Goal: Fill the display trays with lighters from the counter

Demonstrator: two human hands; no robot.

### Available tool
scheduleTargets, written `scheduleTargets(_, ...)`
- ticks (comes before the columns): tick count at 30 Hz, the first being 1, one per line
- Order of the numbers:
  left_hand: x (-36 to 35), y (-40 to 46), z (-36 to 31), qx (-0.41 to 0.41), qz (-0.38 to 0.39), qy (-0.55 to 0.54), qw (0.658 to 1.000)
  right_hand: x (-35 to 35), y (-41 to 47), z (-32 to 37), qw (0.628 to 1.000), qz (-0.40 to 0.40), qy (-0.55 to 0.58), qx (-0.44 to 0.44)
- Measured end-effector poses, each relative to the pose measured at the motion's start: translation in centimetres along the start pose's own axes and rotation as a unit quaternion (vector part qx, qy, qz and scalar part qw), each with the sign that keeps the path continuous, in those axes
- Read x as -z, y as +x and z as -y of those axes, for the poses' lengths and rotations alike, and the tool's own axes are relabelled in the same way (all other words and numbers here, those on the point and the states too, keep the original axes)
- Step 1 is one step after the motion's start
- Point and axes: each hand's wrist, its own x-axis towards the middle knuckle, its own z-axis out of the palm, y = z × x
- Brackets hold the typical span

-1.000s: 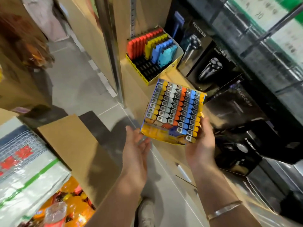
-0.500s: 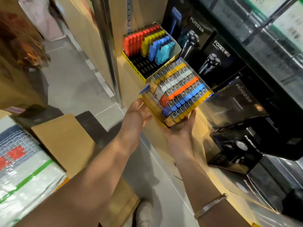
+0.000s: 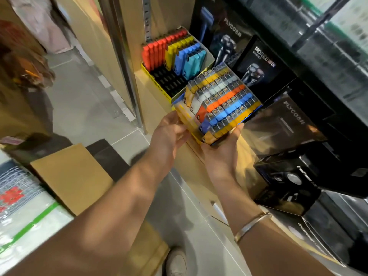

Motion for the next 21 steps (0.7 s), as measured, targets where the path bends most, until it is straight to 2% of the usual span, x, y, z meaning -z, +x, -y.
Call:
scheduleTargets(11,0.1,-0.1,-0.1,0.008,0.040,0.054,0.998,-0.3,-0.4,0.6,1.000,0.005,0.027,-0.001)
scheduleTargets(15,0.9,-0.8,-1.4,0.022,0.043,0.093,0.994,1.1,-1.3,1.8,0.998,0.049,0.022,-0.045)
scheduleTargets(18,1.1,-3.3,-2.7,0.035,0.026,0.123,0.991,3.1,-3.5,3.3,0.991,0.067,0.074,-0.085)
scheduleTargets(21,1.6,-6.7,-4.7,0.049,-0.007,0.101,0.994,5.5,-4.2,5.4,0.980,0.112,0.053,-0.153)
